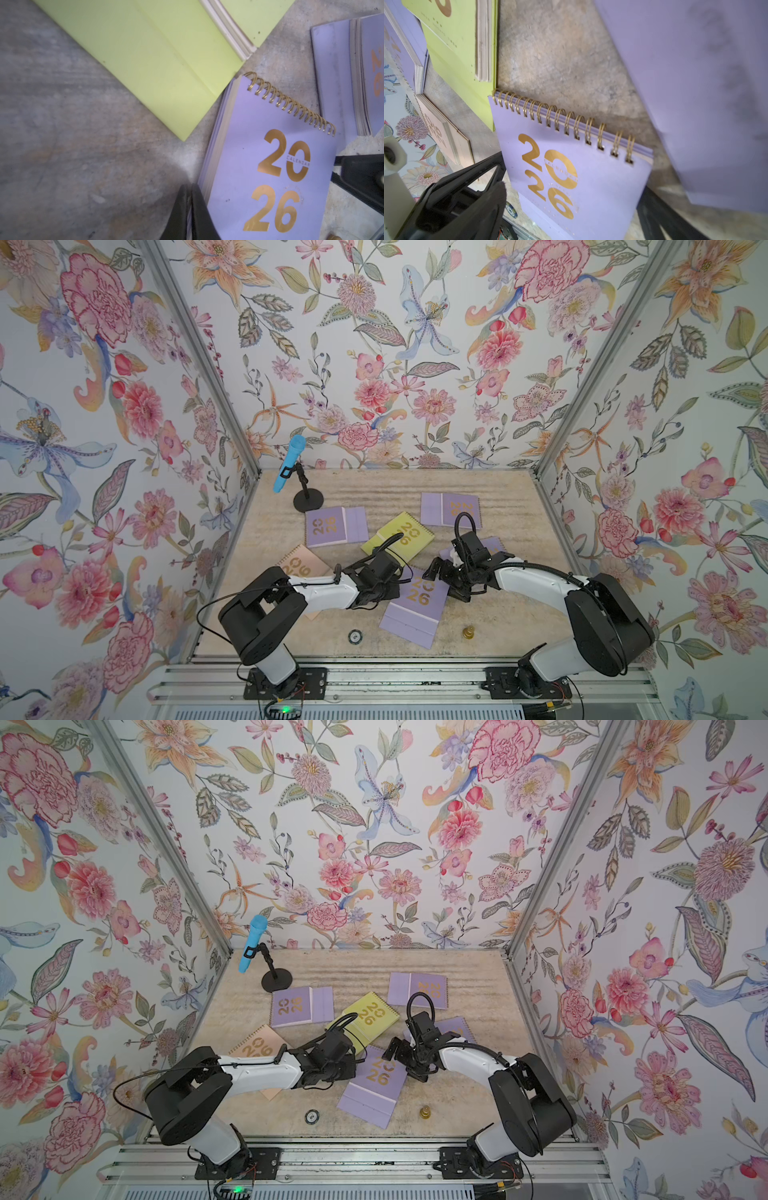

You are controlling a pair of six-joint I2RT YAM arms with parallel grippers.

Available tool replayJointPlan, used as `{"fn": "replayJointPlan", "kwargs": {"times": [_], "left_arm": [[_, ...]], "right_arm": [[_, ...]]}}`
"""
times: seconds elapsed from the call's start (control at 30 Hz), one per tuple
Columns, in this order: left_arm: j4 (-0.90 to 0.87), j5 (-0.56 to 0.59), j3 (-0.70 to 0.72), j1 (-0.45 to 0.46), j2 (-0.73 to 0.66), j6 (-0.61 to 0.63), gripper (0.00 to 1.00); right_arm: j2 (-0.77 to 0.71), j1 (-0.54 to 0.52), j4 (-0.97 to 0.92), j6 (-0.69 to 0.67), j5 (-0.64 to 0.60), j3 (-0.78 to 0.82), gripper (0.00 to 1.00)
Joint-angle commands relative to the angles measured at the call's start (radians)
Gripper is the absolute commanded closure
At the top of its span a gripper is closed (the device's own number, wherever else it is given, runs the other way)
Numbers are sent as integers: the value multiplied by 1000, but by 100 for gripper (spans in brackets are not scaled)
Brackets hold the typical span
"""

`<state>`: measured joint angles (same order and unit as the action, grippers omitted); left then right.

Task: Stack the calendars
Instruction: Adjust the calendar at the center of the board.

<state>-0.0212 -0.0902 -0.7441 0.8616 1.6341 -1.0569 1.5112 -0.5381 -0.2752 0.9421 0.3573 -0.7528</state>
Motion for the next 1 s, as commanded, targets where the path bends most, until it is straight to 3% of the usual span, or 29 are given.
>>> {"fn": "replayJointPlan", "kwargs": {"times": [0.0,0.63,0.97], "left_arm": [[-28,-52,29,31,6,-34,90],[-34,-70,62,60,-19,-69,91],[-62,-49,72,64,-28,-68,89]], "right_arm": [[67,15,5,-46,23,-23,1],[188,46,-20,-105,72,-112,1],[172,46,-30,-92,51,-85,1]]}}
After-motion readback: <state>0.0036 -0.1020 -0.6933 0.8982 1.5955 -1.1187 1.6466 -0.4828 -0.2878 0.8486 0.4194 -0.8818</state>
